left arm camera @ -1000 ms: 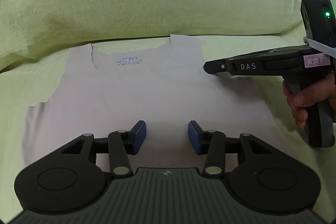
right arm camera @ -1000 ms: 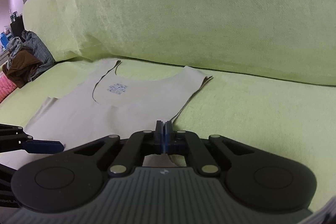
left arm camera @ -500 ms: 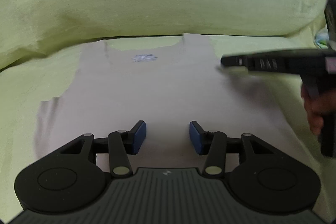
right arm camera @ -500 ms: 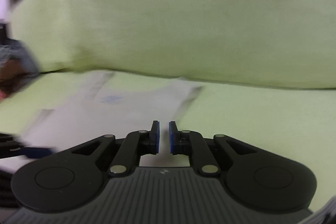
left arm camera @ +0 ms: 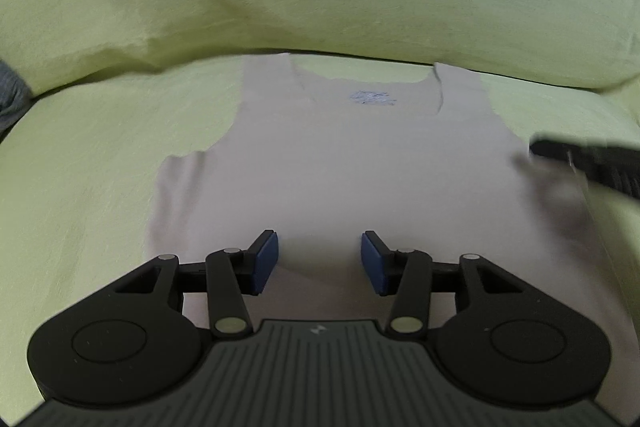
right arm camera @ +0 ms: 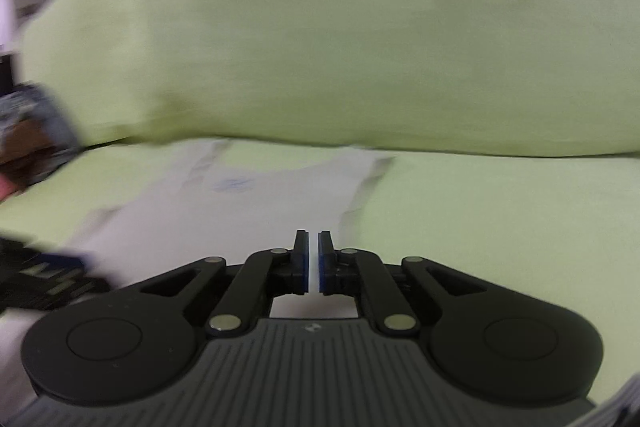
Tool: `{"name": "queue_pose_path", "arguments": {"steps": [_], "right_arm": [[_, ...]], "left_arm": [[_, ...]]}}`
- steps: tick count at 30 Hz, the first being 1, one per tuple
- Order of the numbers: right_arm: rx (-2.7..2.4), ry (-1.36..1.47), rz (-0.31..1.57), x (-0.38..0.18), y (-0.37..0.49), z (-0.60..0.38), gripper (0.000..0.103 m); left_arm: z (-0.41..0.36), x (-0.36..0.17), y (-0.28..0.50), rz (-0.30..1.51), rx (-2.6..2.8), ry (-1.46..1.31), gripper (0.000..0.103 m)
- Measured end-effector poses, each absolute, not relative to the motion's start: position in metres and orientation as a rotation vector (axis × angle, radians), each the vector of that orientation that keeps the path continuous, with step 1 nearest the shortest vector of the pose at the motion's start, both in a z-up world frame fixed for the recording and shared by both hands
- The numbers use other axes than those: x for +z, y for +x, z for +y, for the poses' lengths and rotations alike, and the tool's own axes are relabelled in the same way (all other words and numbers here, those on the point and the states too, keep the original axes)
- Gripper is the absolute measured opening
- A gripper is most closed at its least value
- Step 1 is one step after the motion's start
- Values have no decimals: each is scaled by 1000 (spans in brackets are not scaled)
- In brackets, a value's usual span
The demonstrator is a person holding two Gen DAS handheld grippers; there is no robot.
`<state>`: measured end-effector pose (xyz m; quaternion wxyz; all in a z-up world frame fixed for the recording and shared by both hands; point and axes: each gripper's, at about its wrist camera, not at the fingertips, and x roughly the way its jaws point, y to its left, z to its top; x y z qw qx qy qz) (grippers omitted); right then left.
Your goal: Fold clothes
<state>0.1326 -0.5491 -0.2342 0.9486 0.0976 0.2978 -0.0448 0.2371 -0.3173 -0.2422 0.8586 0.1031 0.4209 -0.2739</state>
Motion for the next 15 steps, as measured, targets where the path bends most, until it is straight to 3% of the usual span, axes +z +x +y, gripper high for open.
{"name": "queue_pose_path", "arguments": {"steps": [8,9,15], "right_arm": [[-327,188,658,-239,117,-571,0],[-349,190,648,-232,112,-574,6],[-221,187,648,-227,89,-532,5]], "left_arm": [[-295,-234,232,897,-524,217,52],[-291,-232,231,898,-516,213,52],[-265,-237,220,938,-480,190,52]]}}
